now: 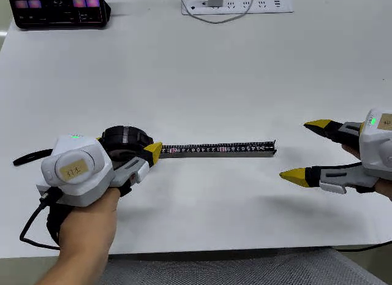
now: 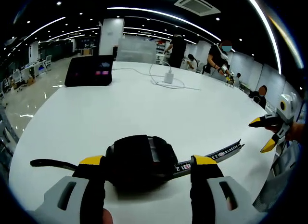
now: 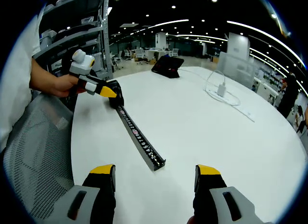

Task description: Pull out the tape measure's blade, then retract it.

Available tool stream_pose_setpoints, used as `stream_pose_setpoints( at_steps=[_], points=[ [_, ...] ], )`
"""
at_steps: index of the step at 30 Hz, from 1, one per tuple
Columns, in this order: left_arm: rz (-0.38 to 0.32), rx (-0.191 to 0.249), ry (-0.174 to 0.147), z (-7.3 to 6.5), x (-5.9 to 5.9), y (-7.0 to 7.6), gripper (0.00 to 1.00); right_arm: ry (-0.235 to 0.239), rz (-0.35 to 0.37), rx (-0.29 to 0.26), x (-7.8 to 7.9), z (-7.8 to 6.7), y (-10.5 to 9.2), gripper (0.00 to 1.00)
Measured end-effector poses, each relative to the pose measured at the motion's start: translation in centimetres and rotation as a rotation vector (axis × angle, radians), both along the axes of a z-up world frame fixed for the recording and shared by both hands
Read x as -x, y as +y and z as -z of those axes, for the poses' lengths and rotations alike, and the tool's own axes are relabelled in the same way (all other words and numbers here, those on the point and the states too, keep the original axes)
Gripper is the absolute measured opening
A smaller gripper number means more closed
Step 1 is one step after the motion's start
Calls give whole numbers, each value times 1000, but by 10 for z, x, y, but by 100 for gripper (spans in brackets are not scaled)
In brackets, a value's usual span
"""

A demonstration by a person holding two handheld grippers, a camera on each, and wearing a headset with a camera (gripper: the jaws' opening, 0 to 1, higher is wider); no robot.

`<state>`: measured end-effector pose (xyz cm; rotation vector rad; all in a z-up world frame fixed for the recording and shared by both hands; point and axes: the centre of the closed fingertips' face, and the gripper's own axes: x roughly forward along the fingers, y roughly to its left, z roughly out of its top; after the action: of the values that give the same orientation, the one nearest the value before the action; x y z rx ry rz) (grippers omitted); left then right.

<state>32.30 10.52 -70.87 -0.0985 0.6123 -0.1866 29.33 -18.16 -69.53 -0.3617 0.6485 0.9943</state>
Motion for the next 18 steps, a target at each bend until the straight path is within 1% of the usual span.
stream_pose_setpoints(
  at_steps=[5,8,10,12,15,18],
  points=[
    [-16,-7,9,3,-1,3,65,-6,-15,17,-4,2,0,61],
    [-25,-7,15,4,-2,5,62,1,-22,20,-4,2,1,58],
    [-38,6,18,5,-3,6,62,1,-28,22,-5,3,2,56],
    [-36,-1,21,6,-3,6,61,0,-36,26,-5,3,3,56],
    [-47,10,20,6,-3,8,60,0,-46,32,-5,4,5,55],
    [-48,13,22,6,-3,8,59,-4,-57,43,-6,4,5,54]
  ],
)
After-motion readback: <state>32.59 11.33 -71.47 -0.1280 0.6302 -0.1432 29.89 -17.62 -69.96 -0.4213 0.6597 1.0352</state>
